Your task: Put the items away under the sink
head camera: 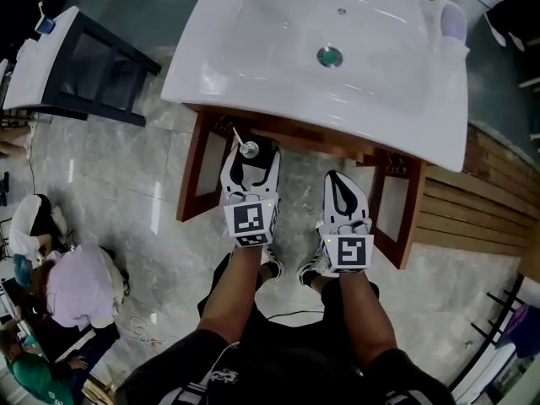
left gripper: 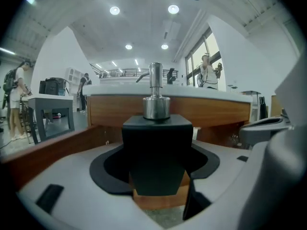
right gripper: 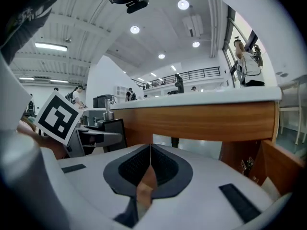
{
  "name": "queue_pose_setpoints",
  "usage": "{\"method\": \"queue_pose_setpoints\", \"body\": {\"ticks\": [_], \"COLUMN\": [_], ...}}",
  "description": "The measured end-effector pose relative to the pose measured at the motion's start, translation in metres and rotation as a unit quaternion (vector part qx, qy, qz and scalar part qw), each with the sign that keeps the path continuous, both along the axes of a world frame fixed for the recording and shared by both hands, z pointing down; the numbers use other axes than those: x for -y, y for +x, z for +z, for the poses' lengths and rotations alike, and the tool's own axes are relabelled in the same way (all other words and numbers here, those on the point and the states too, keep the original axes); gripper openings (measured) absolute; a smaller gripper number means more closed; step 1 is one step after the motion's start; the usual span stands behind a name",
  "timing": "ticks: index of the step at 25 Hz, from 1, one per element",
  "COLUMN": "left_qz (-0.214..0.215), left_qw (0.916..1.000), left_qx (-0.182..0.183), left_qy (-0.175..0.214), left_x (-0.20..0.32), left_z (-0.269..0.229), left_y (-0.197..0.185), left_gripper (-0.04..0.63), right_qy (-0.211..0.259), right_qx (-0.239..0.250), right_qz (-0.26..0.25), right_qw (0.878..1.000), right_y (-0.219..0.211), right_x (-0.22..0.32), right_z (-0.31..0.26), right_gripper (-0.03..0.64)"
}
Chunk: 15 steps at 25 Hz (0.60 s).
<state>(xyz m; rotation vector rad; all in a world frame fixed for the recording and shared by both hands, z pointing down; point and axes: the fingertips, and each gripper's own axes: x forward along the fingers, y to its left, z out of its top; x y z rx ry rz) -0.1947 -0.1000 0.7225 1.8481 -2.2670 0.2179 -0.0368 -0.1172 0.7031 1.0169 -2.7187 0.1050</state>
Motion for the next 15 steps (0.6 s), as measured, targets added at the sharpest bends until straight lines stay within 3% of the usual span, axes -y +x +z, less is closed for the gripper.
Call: {"method": "queue_pose_setpoints", "body": {"ticks": [7, 11, 15], "left_qz": [-0.011, -0.017, -0.017], "left_qw": [0.9998, 0.9983, 0.998], "left_qx": [0.012, 0.04, 0.03], "left_qy": [0.01, 0.039, 0.052], "left_x": [0.034, 0.05, 0.061], "left_z": [0.075, 0.098, 0.132], "left_y": [-0.015, -0.022, -0.016], "left_gripper": [0.311, 0.311, 0.311], "right_qy": [0.021, 0.051, 0.089], "right_qx": [0.026, 0.045, 0.062], "right_qz": [0.046, 0.04, 0.035], "right_qw": [0.998, 0.997, 0.994], "right_y": [0.011, 0.003, 0.003], "right_x": [0.041, 0.053, 0.06], "right_z": [0.067, 0.102, 0.127], "right_gripper": [0.026, 0.026, 0.025]}}
